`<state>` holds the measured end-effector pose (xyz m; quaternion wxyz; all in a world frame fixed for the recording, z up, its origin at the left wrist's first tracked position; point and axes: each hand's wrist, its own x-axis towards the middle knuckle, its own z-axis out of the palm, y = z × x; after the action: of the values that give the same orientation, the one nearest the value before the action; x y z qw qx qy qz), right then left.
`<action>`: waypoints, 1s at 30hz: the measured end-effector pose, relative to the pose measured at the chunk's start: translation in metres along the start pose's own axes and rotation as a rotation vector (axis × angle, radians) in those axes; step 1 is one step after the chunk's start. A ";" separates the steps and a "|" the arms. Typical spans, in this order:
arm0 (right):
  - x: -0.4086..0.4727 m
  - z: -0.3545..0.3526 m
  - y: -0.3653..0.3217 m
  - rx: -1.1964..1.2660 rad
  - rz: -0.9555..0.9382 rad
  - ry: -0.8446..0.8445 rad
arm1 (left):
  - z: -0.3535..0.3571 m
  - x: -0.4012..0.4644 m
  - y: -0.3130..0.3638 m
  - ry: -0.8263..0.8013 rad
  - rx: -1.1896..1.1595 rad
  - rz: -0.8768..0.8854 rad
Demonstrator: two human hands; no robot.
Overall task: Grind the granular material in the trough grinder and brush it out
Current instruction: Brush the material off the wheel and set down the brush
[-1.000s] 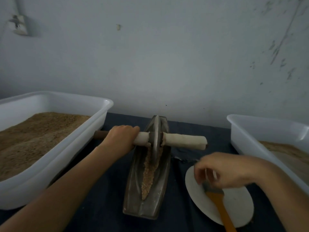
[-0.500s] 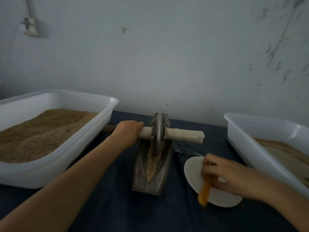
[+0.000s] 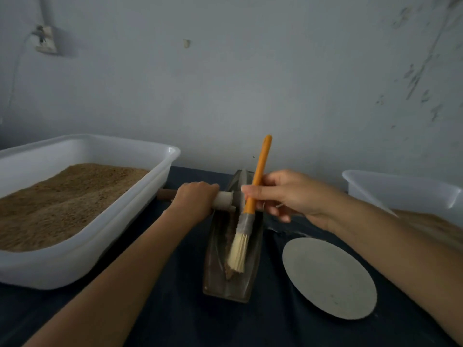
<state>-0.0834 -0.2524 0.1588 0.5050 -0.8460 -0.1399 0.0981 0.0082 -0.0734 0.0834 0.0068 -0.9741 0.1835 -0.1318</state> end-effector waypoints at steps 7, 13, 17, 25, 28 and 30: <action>0.008 0.017 0.034 -0.103 -0.012 0.074 | 0.001 0.002 0.000 -0.018 -0.011 -0.007; -0.012 0.023 0.028 -0.190 -0.341 0.287 | -0.002 0.002 0.001 -0.051 -0.016 -0.026; -0.014 0.014 0.021 -0.026 -0.286 0.230 | -0.007 0.008 0.000 -0.138 -0.049 -0.029; 0.001 0.022 0.039 -0.261 -0.206 0.266 | -0.015 0.030 -0.006 -0.319 -0.034 0.016; 0.000 0.017 0.039 -0.182 -0.242 0.278 | -0.016 0.035 -0.008 -0.350 -0.040 0.029; 0.000 0.017 0.039 -0.130 -0.182 0.174 | -0.016 0.036 -0.009 -0.359 -0.060 0.028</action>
<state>-0.0834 -0.2559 0.1158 0.4661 -0.8661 -0.1777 -0.0311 0.0394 -0.0775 0.1085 0.0123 -0.9791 0.1967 0.0497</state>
